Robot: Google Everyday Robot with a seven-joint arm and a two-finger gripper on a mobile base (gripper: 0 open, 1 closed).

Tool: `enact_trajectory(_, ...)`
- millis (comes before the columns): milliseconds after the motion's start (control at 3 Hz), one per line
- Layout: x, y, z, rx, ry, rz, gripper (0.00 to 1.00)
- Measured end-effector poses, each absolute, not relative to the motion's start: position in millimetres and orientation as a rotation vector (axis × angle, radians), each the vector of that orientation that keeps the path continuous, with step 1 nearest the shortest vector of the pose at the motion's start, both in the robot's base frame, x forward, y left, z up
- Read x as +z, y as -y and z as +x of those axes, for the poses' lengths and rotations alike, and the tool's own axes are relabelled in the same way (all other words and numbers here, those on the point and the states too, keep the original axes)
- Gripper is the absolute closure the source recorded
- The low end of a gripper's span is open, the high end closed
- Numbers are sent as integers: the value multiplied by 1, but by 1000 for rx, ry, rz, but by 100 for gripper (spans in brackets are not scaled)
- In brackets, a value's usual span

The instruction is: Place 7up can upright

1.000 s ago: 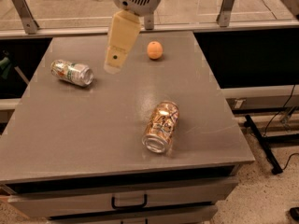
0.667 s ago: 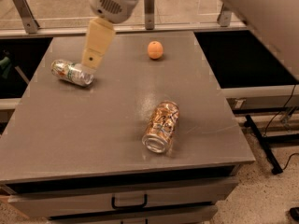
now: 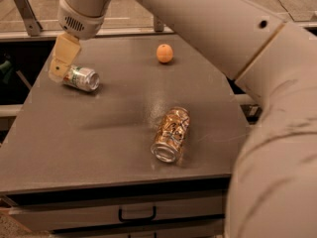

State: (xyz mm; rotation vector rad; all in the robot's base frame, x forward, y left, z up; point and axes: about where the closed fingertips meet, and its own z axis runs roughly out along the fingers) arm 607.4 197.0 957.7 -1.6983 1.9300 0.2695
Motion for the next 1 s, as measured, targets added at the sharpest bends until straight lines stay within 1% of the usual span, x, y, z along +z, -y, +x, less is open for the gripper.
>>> enact_trajectory(333, 924, -220, 628, 278, -2037, -1659, 0)
enact_trajectory(1000, 869, -236, 658, 200, -2224, -1598, 0)
